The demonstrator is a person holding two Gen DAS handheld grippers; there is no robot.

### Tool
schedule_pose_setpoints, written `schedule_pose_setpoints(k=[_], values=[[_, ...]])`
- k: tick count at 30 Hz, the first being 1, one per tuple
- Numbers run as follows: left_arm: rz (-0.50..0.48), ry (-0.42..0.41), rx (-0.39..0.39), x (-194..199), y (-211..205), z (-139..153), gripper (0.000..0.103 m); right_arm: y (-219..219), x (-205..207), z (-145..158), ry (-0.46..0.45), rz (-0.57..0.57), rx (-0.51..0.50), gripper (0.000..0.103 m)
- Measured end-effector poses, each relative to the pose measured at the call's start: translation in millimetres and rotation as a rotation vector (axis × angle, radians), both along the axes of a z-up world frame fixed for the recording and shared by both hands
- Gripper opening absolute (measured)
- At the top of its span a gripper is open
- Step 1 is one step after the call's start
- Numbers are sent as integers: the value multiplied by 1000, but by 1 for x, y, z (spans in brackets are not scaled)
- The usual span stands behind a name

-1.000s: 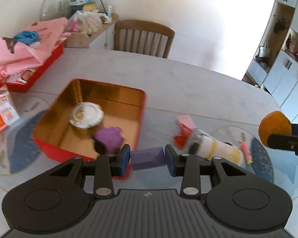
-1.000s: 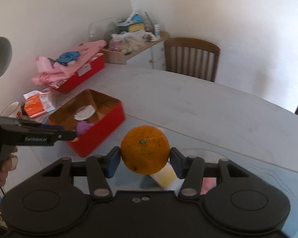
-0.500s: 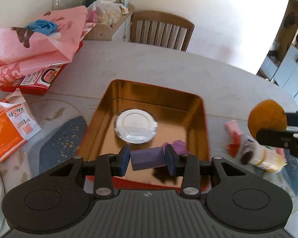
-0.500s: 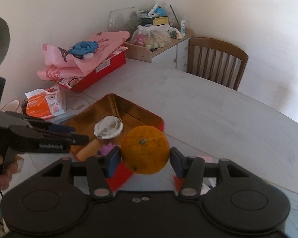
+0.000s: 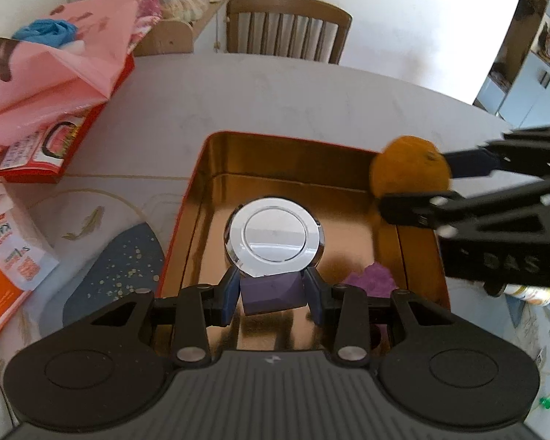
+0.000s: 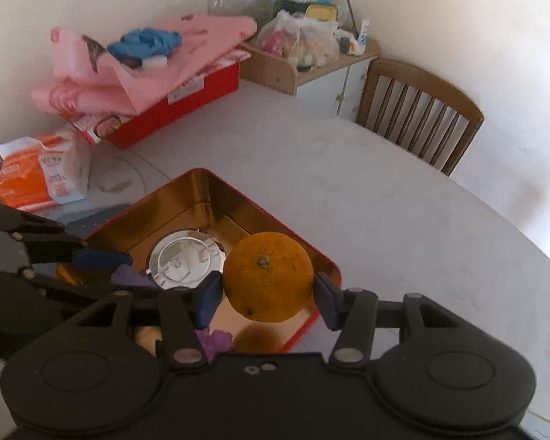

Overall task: Organize rigid objects
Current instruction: 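Carry the block and orange into the red tin and open both grippers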

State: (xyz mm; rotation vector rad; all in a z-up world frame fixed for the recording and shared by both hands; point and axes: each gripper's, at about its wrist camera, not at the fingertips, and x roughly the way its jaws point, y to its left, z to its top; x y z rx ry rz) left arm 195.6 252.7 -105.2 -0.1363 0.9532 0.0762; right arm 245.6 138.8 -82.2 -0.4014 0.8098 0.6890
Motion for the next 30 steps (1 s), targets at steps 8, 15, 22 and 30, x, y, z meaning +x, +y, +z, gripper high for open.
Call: schedule_pose_setpoints(k=[8,15,22,30], values=[[-32,37,-6,7,-2,-15,37,17,15,-17,72,3,-26,53],[-36,58,-7,12,1,-26,37,24,19,-30,105,-9,-50,53],[-49,53,11,13,-3,-26,37,29,20,-40,124,-25,-65,53],[-47,50,28,11,-6,-26,37,30,17,-41,130,-27,-66,55]])
